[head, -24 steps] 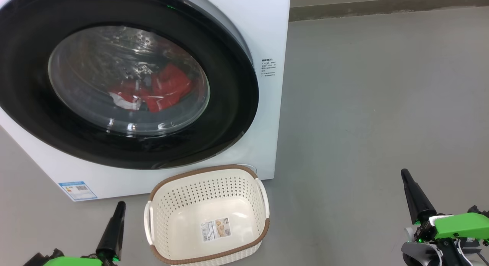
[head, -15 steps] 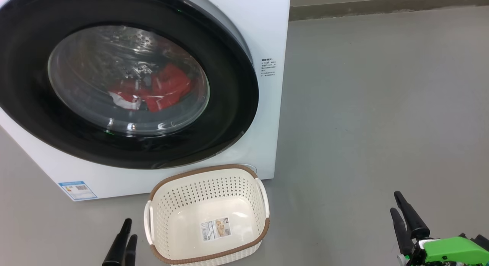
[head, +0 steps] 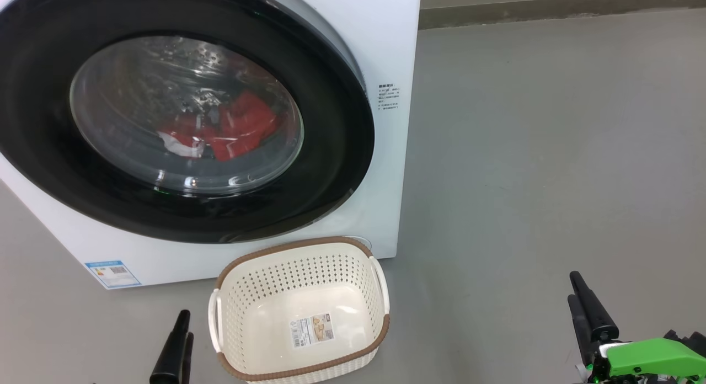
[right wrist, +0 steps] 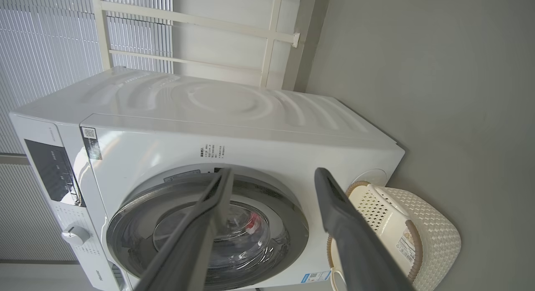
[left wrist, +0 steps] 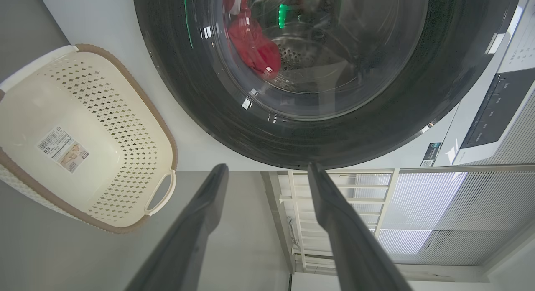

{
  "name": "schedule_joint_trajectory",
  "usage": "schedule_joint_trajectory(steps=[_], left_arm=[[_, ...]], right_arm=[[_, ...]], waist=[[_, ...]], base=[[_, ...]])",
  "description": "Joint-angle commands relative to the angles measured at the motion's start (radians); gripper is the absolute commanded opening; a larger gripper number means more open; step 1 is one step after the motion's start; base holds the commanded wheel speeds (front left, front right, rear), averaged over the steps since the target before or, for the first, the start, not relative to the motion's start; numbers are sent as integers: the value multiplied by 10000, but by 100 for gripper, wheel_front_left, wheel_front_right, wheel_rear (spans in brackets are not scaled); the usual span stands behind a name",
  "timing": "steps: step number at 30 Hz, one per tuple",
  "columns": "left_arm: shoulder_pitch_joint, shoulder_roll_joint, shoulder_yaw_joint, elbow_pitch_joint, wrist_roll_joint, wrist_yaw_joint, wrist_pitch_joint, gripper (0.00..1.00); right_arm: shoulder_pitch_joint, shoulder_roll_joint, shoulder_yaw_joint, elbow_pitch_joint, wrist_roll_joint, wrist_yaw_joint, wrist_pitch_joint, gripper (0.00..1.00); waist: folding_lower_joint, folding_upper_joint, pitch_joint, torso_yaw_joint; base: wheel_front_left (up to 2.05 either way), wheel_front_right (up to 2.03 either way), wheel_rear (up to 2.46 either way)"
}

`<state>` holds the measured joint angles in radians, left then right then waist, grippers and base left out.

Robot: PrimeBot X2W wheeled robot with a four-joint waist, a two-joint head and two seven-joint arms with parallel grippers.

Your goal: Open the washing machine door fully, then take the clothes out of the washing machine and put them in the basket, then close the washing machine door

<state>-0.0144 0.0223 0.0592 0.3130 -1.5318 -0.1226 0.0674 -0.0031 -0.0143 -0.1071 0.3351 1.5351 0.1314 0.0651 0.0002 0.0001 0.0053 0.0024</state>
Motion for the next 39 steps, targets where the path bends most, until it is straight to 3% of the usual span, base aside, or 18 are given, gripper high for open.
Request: schedule_joint_trajectory(steps=[1,18,39], left_arm=[[-85,141,23,-370,401,-17,-120,100],[38,163,-256,-744,3428,259,-624,100],[201,190,-490,-1226,5951,718,-1247,100]], right_arm=[[-124,-135,121,-330,-335,-1,-128,100],[-12,-203,374,-334,-2778,-2,-627,100],[131,-273,688,-588,-5291,-3,-1244,100]], waist=[[-1,-1,6,0],[-2,-1,55,44],[-2,-1,57,80]], base=[[0,0,0],[0,0,0],[0,0,0]])
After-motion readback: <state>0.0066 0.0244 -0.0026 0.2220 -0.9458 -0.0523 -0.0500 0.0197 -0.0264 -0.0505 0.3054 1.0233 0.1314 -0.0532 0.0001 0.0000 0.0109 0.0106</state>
